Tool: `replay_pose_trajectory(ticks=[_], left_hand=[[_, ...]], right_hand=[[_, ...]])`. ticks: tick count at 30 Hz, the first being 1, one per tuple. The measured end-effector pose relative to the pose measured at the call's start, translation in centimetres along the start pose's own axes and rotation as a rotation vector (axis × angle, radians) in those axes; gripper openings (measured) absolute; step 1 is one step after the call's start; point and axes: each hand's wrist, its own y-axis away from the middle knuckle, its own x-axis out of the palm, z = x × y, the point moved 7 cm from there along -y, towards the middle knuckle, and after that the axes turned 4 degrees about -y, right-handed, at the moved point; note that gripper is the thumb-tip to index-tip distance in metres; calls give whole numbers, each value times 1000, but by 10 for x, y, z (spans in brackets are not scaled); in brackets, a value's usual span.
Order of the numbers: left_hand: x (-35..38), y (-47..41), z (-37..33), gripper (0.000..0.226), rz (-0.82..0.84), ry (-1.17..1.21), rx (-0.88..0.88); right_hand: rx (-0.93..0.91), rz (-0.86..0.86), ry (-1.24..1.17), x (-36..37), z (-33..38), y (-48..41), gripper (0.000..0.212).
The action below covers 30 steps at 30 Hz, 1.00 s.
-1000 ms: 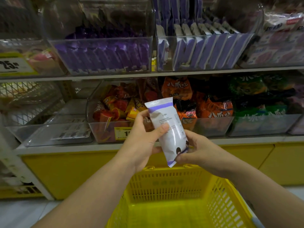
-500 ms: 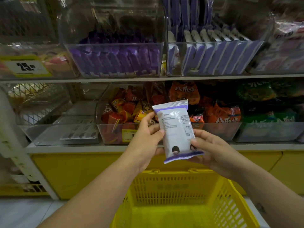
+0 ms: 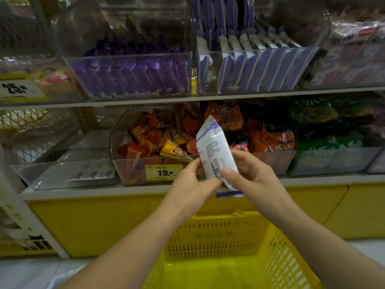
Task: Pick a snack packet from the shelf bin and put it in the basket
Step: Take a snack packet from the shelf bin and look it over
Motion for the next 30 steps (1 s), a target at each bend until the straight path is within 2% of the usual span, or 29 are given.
replay_pose_trajectory(ticks=[9, 14, 19, 23, 25, 28, 30], left_hand=[[-14, -6, 3, 32, 6, 33, -29], [-23, -7, 1, 33, 8, 72, -22], [-25, -8, 1, 41, 6, 109, -33], [-24, -5, -3, 36, -1, 127, -26], [-19, -1, -9, 24, 21, 121, 20], [-9, 6, -25, 51, 97, 101, 153], [-10, 10, -38, 59, 60, 121, 250]], right_hand=[[-24, 48, 85, 3, 2, 2, 37], [-43, 78, 128, 6, 4, 2, 38], [-35, 117, 83, 6, 3, 2, 38], [-7, 128, -19, 1, 0, 0, 34], [15, 107, -76, -4, 0, -2, 33], [33, 60, -201, -8, 3, -6, 48], [32, -34, -255, -14, 8, -8, 63]])
